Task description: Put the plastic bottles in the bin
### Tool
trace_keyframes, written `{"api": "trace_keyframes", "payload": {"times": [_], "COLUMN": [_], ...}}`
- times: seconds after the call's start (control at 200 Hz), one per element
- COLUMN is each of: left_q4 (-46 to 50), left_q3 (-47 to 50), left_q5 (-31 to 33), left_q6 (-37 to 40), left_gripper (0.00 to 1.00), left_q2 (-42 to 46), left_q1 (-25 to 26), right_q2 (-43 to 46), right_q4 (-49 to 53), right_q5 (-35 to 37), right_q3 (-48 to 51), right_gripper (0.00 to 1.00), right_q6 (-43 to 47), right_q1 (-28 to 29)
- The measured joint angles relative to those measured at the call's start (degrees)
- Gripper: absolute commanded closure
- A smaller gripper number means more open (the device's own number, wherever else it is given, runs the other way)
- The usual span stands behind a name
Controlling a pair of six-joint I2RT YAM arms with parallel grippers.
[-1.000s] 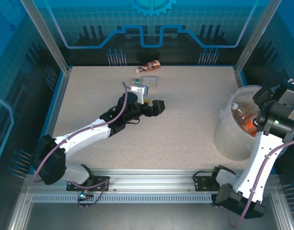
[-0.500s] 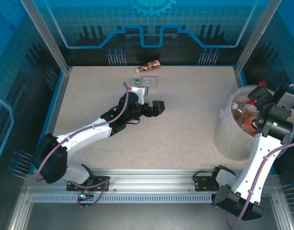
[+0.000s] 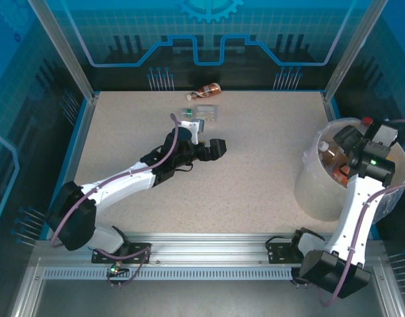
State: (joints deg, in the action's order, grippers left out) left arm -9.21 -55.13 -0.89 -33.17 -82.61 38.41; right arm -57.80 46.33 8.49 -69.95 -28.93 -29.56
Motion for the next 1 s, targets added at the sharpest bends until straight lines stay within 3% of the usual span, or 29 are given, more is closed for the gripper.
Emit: {"api": "trace_keyframes", "payload": {"times": [0.245,0.415,0.585,0.79,1.0], "left_q4": [2.01,2.99,3.17,3.21,3.26], "left_q3": [-2.27,-2.93,-2.91,-2.91,-2.91], "left_q5": [-1.31,-1.9,-1.9,-1.9,-1.9], "left_q6": [0.07,0.09,0.07,0.07,0.0], "left_gripper": [0.01,0.01,0.01,0.01,0.01], "left_q2": [-0.94,-0.98,-0.98,-1.01,-1.25], "left_q1": [-0.07,-0.07,-0.07,-0.07,-0.39], "right_q2": [7.17,6.93,6.47,8.0,10.12], "right_q4": [-5.6,-6.27,-3.8,-1.75,-0.85], "right_q5": [10.64,13.2,10.88,5.75,1.38], "right_q3": [6.73,7.34,4.87,-5.64,-6.99], "right_gripper": [0.26,0.1,0.0,0.0,0.0], "right_q6": [-5.14,-7.72,-7.1,-5.51,-3.37], "right_q1": [-0.09,-0.11,0.42,1.49,4.31]}}
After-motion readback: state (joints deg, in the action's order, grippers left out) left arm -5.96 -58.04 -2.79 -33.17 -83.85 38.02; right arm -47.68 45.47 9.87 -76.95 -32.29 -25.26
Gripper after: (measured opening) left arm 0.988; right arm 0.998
